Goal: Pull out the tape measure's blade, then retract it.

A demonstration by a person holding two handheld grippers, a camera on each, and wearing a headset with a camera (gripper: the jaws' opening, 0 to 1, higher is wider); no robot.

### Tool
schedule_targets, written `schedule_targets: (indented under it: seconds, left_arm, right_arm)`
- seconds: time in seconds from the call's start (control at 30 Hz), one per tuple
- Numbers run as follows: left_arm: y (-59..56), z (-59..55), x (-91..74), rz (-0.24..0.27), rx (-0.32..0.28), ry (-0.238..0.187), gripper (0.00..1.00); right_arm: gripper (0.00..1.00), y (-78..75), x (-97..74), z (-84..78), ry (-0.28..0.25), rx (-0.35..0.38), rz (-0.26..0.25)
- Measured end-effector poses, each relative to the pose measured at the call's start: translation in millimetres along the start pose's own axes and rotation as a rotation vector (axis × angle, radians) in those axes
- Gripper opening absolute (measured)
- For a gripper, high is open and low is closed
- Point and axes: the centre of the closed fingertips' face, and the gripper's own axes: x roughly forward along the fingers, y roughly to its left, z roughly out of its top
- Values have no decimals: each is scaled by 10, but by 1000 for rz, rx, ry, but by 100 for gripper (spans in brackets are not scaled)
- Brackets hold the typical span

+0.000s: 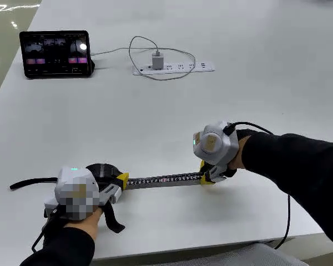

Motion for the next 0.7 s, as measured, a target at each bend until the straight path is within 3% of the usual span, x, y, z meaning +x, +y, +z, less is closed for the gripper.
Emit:
schedule_targets:
  seconds: [0.7]
  left_arm:
    - [8,5,9,0,0,4,63]
  right_arm:
    - [10,12,37,76,5,-8,3]
